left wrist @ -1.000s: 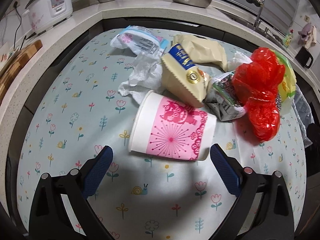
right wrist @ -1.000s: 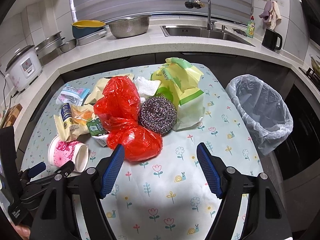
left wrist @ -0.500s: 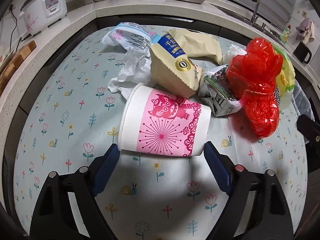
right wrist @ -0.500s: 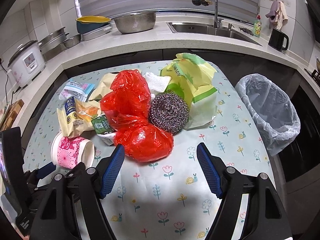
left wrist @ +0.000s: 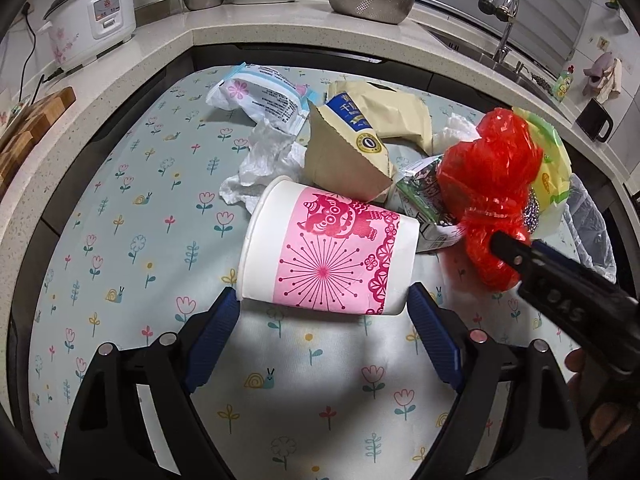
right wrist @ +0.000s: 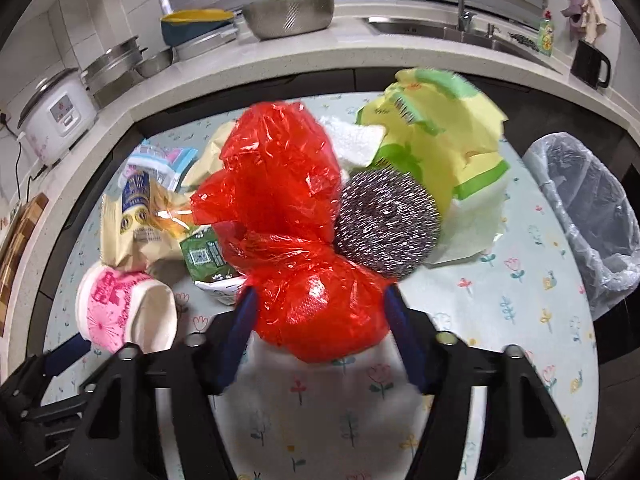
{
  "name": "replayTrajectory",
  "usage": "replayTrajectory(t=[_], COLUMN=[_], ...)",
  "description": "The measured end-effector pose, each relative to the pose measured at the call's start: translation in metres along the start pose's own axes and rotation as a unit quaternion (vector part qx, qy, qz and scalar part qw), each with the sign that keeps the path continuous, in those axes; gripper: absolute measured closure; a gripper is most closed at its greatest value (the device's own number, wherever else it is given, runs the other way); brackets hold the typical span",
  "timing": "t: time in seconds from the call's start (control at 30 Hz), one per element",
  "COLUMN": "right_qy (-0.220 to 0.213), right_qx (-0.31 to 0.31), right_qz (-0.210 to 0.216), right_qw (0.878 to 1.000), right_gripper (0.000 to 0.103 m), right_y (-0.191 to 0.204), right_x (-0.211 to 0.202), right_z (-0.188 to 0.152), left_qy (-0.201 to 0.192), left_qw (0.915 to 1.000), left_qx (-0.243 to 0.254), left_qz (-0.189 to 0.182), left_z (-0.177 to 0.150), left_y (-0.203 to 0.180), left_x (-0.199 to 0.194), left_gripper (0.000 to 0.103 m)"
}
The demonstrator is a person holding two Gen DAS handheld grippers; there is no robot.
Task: Collect trash
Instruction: 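Grasp the pink paper cup with the left tool while the right tool grasps the red bag, then carry the pink cup and red bag to the bin and drop the cup in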
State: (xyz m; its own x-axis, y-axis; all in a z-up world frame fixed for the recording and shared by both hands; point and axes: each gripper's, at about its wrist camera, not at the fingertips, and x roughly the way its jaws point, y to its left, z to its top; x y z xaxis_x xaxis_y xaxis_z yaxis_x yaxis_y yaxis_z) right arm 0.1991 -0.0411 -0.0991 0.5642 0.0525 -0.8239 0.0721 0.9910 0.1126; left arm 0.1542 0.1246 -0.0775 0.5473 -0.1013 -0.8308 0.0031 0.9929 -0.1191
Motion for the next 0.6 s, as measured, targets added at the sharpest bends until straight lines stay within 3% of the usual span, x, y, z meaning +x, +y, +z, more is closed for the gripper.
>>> replayTrajectory(t=[0.1, 0.2, 0.6], right_qy=[0.002, -0.014, -0.089], right_qx=[-0.009, -0.012, 0.007], right_qz=[0.005, 0.016, 0.018], right_qw=[1.0, 1.0, 0.996], right_gripper=[0.078, 0.083, 0.084], right_y=[0.006, 0.008, -0.012], right_x=[0.001, -0.013, -0.089], right_z=[-0.002, -0.002, 0.008], left_qy=[-0.003, -0.007, -0.051], left_qw=[1.0, 1.0, 0.9985], left_qx=[-0.003, -0.006, 0.004], left_qz=[0.001, 0.002, -0.019], left_z=[0.001, 0.002, 0.008], left_y=[0.002, 0.002, -0.017], left_x=[-0.003, -0.009, -0.056], left_gripper=[0.022, 0.022, 0.022])
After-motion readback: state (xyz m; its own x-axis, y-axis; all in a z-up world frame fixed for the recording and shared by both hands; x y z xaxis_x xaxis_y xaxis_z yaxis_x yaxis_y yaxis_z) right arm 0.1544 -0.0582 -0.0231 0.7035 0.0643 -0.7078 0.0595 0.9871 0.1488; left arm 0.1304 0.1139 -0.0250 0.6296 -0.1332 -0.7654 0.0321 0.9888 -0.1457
